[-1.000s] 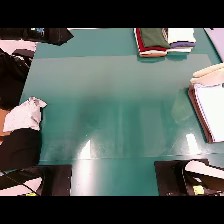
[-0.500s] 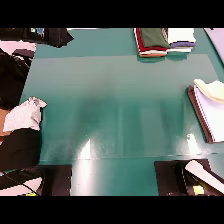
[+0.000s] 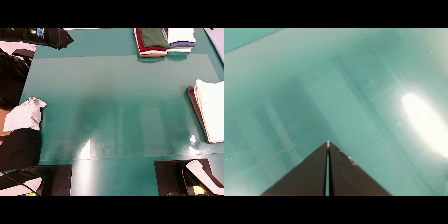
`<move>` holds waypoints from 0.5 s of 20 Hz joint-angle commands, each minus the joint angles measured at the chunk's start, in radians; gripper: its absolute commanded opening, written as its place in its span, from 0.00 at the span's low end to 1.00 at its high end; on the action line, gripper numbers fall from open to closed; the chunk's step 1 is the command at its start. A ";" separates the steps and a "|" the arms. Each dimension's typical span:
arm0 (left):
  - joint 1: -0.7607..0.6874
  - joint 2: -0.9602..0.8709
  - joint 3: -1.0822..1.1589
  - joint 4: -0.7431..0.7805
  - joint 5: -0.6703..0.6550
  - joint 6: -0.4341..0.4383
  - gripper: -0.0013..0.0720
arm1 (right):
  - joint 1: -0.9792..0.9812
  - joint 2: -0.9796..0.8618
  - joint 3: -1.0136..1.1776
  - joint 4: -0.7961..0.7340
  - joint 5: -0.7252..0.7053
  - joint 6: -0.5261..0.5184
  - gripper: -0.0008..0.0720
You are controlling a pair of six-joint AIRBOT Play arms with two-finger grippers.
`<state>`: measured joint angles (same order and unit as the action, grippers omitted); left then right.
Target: Fold the shirts.
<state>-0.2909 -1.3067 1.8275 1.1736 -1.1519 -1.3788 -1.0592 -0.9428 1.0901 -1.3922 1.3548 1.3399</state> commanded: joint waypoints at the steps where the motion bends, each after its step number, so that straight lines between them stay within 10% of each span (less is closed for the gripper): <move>1: 0.000 0.000 0.000 0.000 0.000 0.000 0.05 | 0.053 0.006 0.052 0.127 -0.011 -0.005 0.80; 10: 0.000 0.000 0.000 -0.002 -0.009 0.000 0.05 | 0.828 0.003 0.097 0.420 -0.083 0.002 0.79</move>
<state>-0.2909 -1.3067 1.8275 1.1732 -1.1545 -1.3788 -0.4633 -0.9386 1.1820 -1.0225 1.3186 1.3399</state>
